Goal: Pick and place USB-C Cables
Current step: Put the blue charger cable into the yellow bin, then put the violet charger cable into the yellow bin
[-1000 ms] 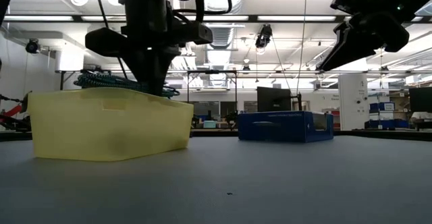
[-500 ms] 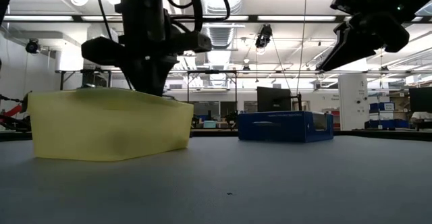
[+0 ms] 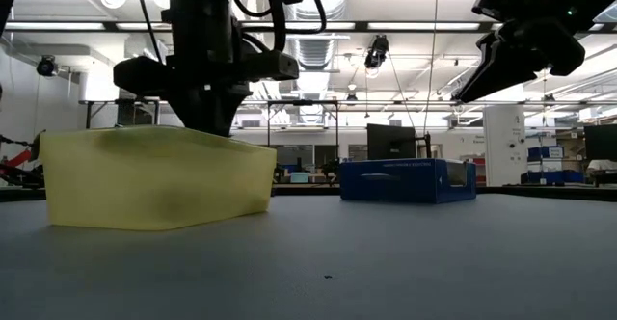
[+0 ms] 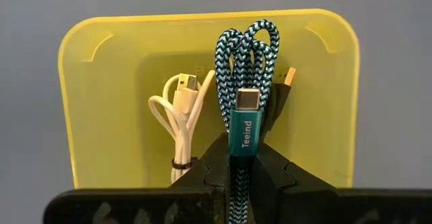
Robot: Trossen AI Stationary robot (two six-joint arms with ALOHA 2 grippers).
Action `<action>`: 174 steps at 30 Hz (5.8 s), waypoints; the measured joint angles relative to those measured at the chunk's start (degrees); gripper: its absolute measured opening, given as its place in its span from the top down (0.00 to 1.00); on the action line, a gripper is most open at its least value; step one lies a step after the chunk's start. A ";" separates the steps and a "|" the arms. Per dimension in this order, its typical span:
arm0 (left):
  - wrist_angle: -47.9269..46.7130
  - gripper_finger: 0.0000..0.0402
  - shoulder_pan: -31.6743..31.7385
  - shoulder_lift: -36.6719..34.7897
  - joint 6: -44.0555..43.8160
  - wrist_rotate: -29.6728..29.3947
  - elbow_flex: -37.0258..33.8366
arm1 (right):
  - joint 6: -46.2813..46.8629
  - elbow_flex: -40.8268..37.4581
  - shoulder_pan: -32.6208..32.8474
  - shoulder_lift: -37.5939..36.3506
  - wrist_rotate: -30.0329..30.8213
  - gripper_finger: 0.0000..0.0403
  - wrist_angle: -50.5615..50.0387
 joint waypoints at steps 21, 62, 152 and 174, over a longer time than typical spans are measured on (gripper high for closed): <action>4.50 0.97 0.00 -0.04 -0.11 0.81 -3.35 | 0.11 -0.02 0.00 0.02 -0.02 0.84 0.07; 5.03 0.86 0.00 -0.04 -0.02 0.43 -3.89 | 0.69 -0.02 0.00 0.02 -0.09 0.84 0.83; 8.77 0.82 41.56 -8.31 81.42 8.99 -4.07 | 0.63 2.27 0.00 0.03 -0.04 0.85 2.12; 17.16 0.82 52.95 -4.76 120.37 10.32 -3.87 | 3.85 2.29 0.00 0.04 -0.07 0.85 2.10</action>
